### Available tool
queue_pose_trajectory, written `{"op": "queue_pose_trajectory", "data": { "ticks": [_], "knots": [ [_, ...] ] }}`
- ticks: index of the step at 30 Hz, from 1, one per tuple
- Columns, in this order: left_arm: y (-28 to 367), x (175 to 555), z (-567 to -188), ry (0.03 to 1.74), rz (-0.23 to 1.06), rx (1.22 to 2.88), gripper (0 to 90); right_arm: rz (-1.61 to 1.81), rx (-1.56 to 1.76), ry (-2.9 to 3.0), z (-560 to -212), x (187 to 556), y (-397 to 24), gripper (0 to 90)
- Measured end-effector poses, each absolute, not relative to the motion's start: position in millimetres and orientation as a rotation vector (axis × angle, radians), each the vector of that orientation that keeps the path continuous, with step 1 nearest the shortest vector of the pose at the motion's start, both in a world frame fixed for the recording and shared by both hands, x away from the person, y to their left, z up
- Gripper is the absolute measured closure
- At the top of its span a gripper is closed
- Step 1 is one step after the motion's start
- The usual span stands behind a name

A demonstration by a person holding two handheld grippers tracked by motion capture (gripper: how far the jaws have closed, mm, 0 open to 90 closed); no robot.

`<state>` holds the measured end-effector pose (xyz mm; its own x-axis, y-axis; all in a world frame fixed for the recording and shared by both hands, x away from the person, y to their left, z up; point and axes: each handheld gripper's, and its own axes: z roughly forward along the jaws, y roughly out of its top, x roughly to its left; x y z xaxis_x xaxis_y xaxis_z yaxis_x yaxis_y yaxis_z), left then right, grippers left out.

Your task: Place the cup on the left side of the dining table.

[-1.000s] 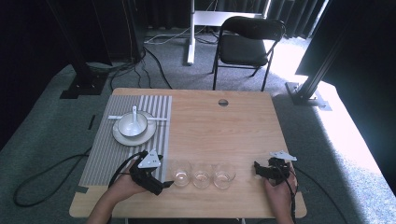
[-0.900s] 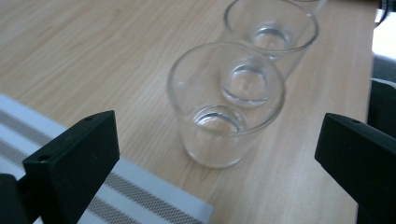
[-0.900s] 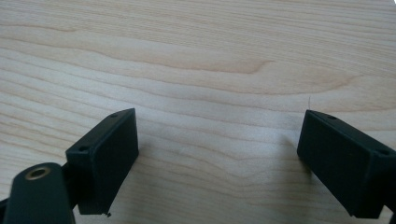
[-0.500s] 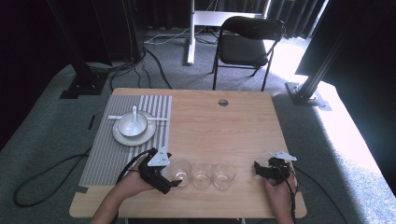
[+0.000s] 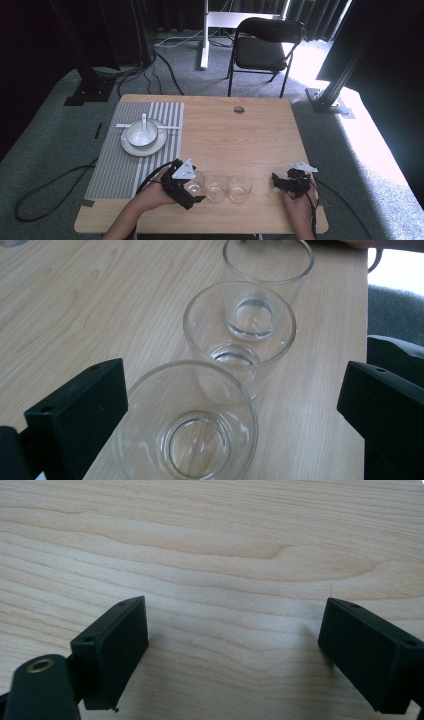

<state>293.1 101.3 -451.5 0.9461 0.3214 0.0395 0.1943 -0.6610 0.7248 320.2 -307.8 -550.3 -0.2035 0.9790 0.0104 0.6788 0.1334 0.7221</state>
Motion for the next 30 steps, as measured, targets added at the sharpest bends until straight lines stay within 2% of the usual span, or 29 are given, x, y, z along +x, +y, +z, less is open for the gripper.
{"op": "queue_pose_trajectory", "data": {
  "ticks": [30],
  "knots": [
    [7.6, 301.8, -446.0, 0.223, 0.161, 2.415, 0.2, 0.840, 1.589, 1.945, -550.3, 320.2, -307.9, 12.0]
  ]
}}
